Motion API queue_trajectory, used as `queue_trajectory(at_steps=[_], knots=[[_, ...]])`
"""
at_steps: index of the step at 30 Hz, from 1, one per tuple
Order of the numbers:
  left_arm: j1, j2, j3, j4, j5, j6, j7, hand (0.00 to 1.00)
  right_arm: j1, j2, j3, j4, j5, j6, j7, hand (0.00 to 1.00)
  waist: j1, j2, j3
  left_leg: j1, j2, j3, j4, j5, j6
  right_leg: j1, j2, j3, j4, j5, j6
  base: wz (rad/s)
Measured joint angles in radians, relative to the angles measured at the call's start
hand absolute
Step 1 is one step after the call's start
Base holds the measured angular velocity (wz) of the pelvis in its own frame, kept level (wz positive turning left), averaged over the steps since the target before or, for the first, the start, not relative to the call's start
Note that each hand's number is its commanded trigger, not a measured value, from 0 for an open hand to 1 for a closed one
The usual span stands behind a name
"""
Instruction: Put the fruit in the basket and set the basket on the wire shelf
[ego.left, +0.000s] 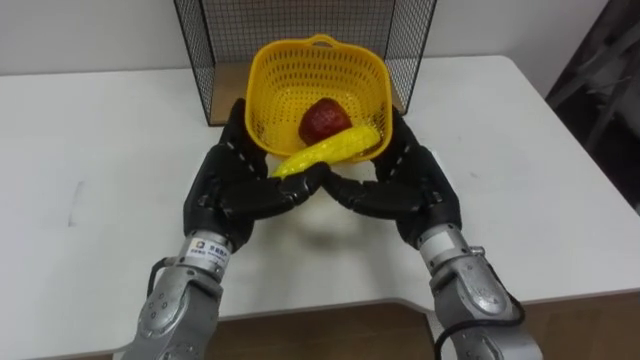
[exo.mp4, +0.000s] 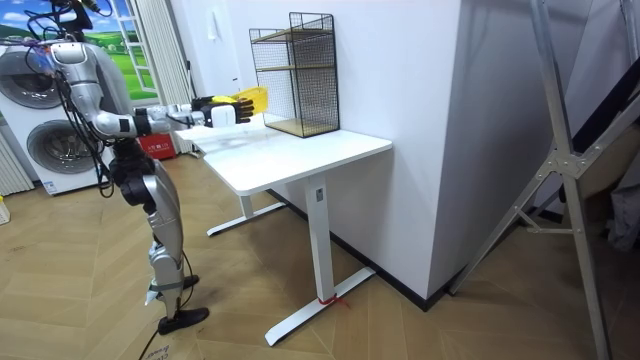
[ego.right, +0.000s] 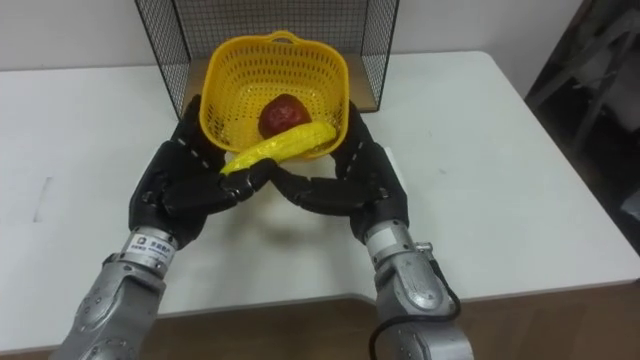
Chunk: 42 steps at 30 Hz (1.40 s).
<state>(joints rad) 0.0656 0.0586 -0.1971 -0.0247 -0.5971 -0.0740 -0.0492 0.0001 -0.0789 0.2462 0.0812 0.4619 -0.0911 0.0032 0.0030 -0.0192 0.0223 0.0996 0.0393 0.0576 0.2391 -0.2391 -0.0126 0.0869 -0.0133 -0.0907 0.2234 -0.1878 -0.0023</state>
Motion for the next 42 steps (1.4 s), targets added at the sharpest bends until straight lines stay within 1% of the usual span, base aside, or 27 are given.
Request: queue_trajectory(at_steps=[8, 11, 12, 13, 14, 16, 18, 19, 20, 21, 22, 23, 24, 25, 26, 27, 28, 29, 30, 31, 32, 34, 35, 37, 39, 40, 42], knots=[[0.0, 0.001, 0.0, 0.0, -0.001, 0.0, 0.0, 0.0, 0.0, 0.002, -0.002, 0.004, 0.001, 0.0, 0.0, 0.0, -0.001, -0.004, 0.0002, 0.001, 0.0, 0.0, 0.009, 0.0, 0.0, -0.004, -0.001, 0.003, 0.015, -0.002, 0.001, 0.0], [0.001, 0.001, -0.001, 0.001, -0.002, 0.0, 0.0, 0.0, 0.003, 0.002, -0.001, 0.005, 0.008, 0.0, 0.0, 0.0, 0.002, -0.015, 0.0014, -0.001, 0.002, 0.0, 0.027, -0.001, -0.001, -0.007, -0.001, 0.003, 0.034, -0.01, -0.003, 0.0], [0.001, 0.002, -0.001, 0.005, -0.003, 0.0, 0.001, 0.0, 0.005, 0.003, 0.002, 0.005, 0.015, 0.0, 0.0, 0.0, 0.003, -0.024, 0.005, -0.005, 0.003, 0.0, 0.046, -0.006, -0.004, -0.02, -0.002, 0.003, 0.062, -0.024, -0.005, 0.0], [0.001, 0.004, -0.001, 0.009, -0.001, 0.0, 0.002, 0.0, 0.004, 0.003, 0.003, 0.005, 0.011, 0.0, 0.0, 0.0, 0.007, -0.031, 0.0046, -0.027, 0.009, -0.001, 0.09, -0.024, -0.01, -0.04, 0.0, 0.002, 0.101, -0.044, -0.011, 0.0], [0.001, 0.004, 0.0, 0.009, -0.001, 0.0, 0.002, 0.0, 0.004, 0.002, 0.003, 0.005, 0.008, 0.0, 0.0, 0.0, 0.007, -0.033, 0.0042, -0.042, 0.013, -0.001, 0.119, -0.037, -0.012, -0.054, 0.003, 0.001, 0.12, -0.055, -0.014, 0.0], [0.001, 0.003, 0.0, 0.017, -0.001, 0.001, 0.001, 0.0, 0.005, 0.002, 0.002, 0.018, 0.004, 0.0, 0.005, 0.0, 0.028, -0.033, 0.0046, -0.094, 0.037, 0.001, 0.236, -0.085, -0.026, -0.102, 0.018, 0.008, 0.212, -0.101, -0.029, -0.12], [0.008, 0.004, 0.001, 0.025, -0.001, 0.002, 0.001, 0.0, 0.01, 0.003, 0.005, 0.031, 0.005, 0.004, 0.009, 0.0, 0.035, -0.036, 0.0043, -0.117, 0.045, 0.003, 0.3, -0.093, -0.033, -0.12, 0.022, 0.008, 0.261, -0.123, -0.042, -0.12], [0.009, 0.004, 0.002, 0.028, -0.001, 0.002, 0.001, 0.0, 0.012, 0.002, 0.005, 0.032, 0.006, 0.004, 0.013, 0.0, 0.034, -0.03, 0.0067, -0.128, 0.054, 0.011, 0.33, -0.093, -0.033, -0.124, 0.03, 0.015, 0.273, -0.133, -0.046, -0.05], [0.009, 0.005, 0.002, 0.028, -0.003, 0.002, 0.001, 0.0, 0.012, 0.001, 0.005, 0.033, 0.01, 0.004, 0.014, 0.0, 0.033, -0.026, 0.0057, -0.135, 0.059, 0.012, 0.346, -0.092, -0.033, -0.124, 0.035, 0.022, 0.276, -0.135, -0.05, -0.07], [0.009, 0.007, 0.002, 0.028, -0.014, 0.002, 0.001, 0.0, 0.012, -0.001, 0.008, 0.033, 0.028, 0.004, 0.015, 0.0, 0.034, -0.013, 0.0, -0.159, 0.073, 0.013, 0.39, -0.086, -0.036, -0.124, 0.046, 0.028, 0.277, -0.135, -0.06, -0.11], [0.009, 0.01, 0.009, 0.028, -0.029, 0.001, -0.002, 0.0, 0.006, 0.002, 0.011, 0.04, 0.042, 0.001, 0.015, 0.0, 0.034, -0.007, -0.0007, -0.206, 0.083, 0.011, 0.47, -0.065, -0.028, -0.111, 0.048, 0.039, 0.278, -0.132, -0.073, -0.1], [0.01, 0.014, 0.011, 0.029, -0.03, 0.001, -0.003, 0.0, 0.003, 0.004, 0.016, 0.054, 0.047, -0.005, 0.017, 0.0, 0.033, -0.009, 0.0019, -0.23, 0.079, 0.005, 0.497, -0.062, -0.022, -0.107, 0.045, 0.042, 0.278, -0.133, -0.077, 0.0], [0.01, 0.014, 0.008, 0.032, -0.029, 0.001, -0.003, 0.0, 0.003, 0.002, 0.015, 0.07, 0.055, -0.004, 0.018, 0.0, 0.031, -0.017, -0.0053, -0.269, 0.04, -0.01, 0.444, -0.069, -0.016, -0.106, 0.033, 0.045, 0.277, -0.134, -0.077, -0.05], [0.009, 0.008, 0.004, 0.032, -0.028, 0.001, -0.006, 0.0, 0.002, -0.002, 0.007, 0.071, 0.056, -0.001, 0.018, 0.0, 0.032, -0.015, -0.0038, -0.313, 0.01, -0.017, 0.333, -0.05, -0.017, -0.109, 0.028, 0.051, 0.278, -0.136, -0.075, -0.12], [0.009, 0.005, 0.001, 0.033, -0.029, 0.001, -0.007, 0.0, 0.001, -0.001, 0.004, 0.072, 0.058, 0.001, 0.018, 0.0, 0.035, -0.01, -0.0049, -0.33, -0.005, -0.022, 0.284, -0.006, -0.009, -0.111, 0.027, 0.054, 0.281, -0.139, -0.072, -0.45], [0.01, 0.004, -0.001, 0.037, -0.029, 0.001, -0.008, 0.0, 0.001, 0.0, 0.005, 0.075, 0.059, 0.01, 0.018, 0.0, 0.055, -0.006, -0.0077, -0.336, -0.023, -0.034, 0.23, 0.065, -0.009, -0.114, 0.022, 0.061, 0.285, -0.15, -0.058, -0.42], [0.008, 0.008, 0.006, 0.039, -0.03, 0.001, -0.008, 0.0, 0.001, 0.0, 0.005, 0.074, 0.059, 0.018, 0.02, 0.0, 0.052, -0.007, -0.018, -0.323, -0.035, -0.038, 0.205, 0.092, 0.004, -0.114, 0.018, 0.064, 0.282, -0.155, -0.048, -0.29], [0.005, 0.01, 0.007, 0.039, -0.031, 0.001, -0.008, 0.0, 0.001, -0.001, 0.005, 0.074, 0.058, 0.019, 0.021, 0.0, 0.047, -0.013, -0.02, -0.316, -0.039, -0.035, 0.192, 0.102, 0.006, -0.112, 0.014, 0.062, 0.276, -0.153, -0.04, 0.06], [0.003, 0.01, 0.006, 0.039, -0.031, 0.001, -0.009, 0.0, 0.001, -0.004, 0.004, 0.074, 0.057, 0.019, 0.021, 0.0, 0.045, -0.027, -0.0143, -0.302, -0.047, -0.038, 0.167, 0.134, 0.013, -0.101, 0.014, 0.061, 0.259, -0.151, -0.035, 0.09], [0.005, 0.012, 0.002, 0.04, -0.031, 0.004, -0.009, 0.0, 0.001, -0.004, 0.004, 0.075, 0.056, 0.019, 0.021, 0.0, 0.043, -0.031, -0.0093, -0.298, -0.052, -0.043, 0.166, 0.154, 0.021, -0.09, 0.016, 0.055, 0.24, -0.146, -0.042, 0.0], [0.005, 0.015, 0.0, 0.043, -0.031, 0.005, -0.009, 0.0, 0.001, -0.004, 0.004, 0.075, 0.056, 0.02, 0.021, 0.0, 0.042, -0.035, -0.0088, -0.298, -0.052, -0.045, 0.167, 0.149, 0.023, -0.084, 0.015, 0.053, 0.231, -0.141, -0.047, 0.05], [0.005, 0.025, -0.004, 0.044, -0.031, 0.011, -0.009, 0.0, 0.001, -0.006, 0.004, 0.075, 0.055, 0.021, 0.021, 0.0, 0.027, -0.038, -0.0098, -0.298, -0.054, -0.055, 0.172, 0.145, 0.032, -0.063, 0.008, 0.041, 0.193, -0.134, -0.047, 0.14], [0.004, 0.025, -0.004, 0.044, -0.031, 0.01, -0.009, 0.0, 0.001, -0.006, 0.004, 0.074, 0.055, 0.021, 0.021, 0.0, 0.027, -0.038, -0.0102, -0.297, -0.057, -0.054, 0.172, 0.142, 0.035, -0.061, 0.005, 0.038, 0.191, -0.136, -0.045, 0.1], [0.004, 0.025, -0.005, 0.046, -0.035, 0.009, -0.007, 0.0, 0.001, -0.006, 0.005, 0.073, 0.045, 0.021, 0.021, 0.0, 0.028, -0.04, -0.0094, -0.292, -0.071, -0.05, 0.172, 0.131, 0.041, -0.056, -0.012, 0.036, 0.196, -0.151, -0.04, 0.06], [0.004, 0.025, -0.004, 0.046, -0.05, 0.008, -0.006, 0.0, 0.0, -0.004, 0.005, 0.069, 0.042, 0.021, 0.021, 0.0, 0.03, -0.045, -0.0059, -0.281, -0.08, -0.04, 0.174, 0.118, 0.043, -0.052, -0.024, 0.039, 0.21, -0.169, -0.038, 0.0], [0.004, 0.024, -0.005, 0.045, -0.061, 0.007, -0.004, 0.0, 0.0, -0.004, 0.005, 0.067, 0.042, 0.021, 0.021, 0.0, 0.03, -0.046, -0.0057, -0.28, -0.086, -0.04, 0.176, 0.11, 0.045, -0.05, -0.029, 0.038, 0.214, -0.178, -0.036, 0.0], [0.004, 0.025, -0.005, 0.045, -0.073, 0.005, -0.004, 0.0, -0.002, -0.004, 0.005, 0.062, 0.044, 0.021, 0.021, 0.0, 0.031, -0.049, -0.0033, -0.28, -0.09, -0.036, 0.176, 0.104, 0.046, -0.05, -0.035, 0.038, 0.214, -0.185, -0.035, 0.0]])
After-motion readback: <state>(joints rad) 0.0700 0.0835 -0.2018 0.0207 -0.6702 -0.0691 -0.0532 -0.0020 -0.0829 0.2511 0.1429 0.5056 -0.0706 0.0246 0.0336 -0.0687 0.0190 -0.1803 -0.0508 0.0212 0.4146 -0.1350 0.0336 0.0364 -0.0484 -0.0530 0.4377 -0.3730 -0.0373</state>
